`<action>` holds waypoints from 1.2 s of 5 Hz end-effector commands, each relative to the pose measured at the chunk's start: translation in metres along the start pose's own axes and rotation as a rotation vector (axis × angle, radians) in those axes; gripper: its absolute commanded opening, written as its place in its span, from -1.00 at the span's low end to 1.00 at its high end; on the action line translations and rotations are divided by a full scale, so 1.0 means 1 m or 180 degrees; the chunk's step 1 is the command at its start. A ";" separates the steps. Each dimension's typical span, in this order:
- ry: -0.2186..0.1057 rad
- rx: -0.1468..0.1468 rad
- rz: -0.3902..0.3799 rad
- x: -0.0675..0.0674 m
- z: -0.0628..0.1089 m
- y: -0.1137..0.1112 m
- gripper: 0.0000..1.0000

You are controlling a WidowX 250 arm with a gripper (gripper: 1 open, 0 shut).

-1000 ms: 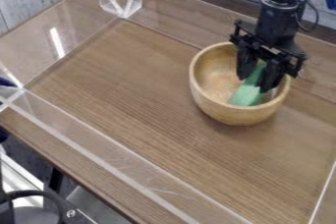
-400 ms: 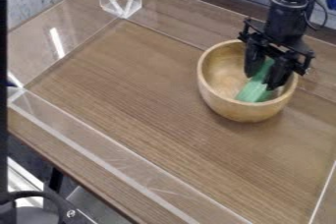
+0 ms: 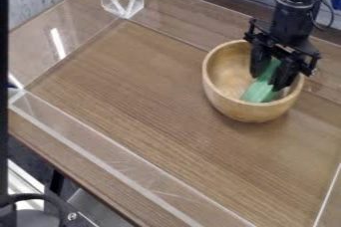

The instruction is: Remove the green block from inside the brown bowl and put it on the table

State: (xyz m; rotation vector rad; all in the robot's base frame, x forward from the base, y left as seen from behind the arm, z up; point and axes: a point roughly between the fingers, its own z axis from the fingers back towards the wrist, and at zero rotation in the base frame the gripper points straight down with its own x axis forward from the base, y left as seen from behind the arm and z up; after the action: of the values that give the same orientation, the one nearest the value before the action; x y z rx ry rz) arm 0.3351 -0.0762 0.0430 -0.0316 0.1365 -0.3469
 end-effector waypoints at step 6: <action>-0.0192 0.0024 0.0222 -0.030 0.022 0.028 -1.00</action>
State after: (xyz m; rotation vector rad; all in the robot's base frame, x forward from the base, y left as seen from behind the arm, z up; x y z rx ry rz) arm 0.3110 -0.0421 0.0419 -0.0334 0.1591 -0.2835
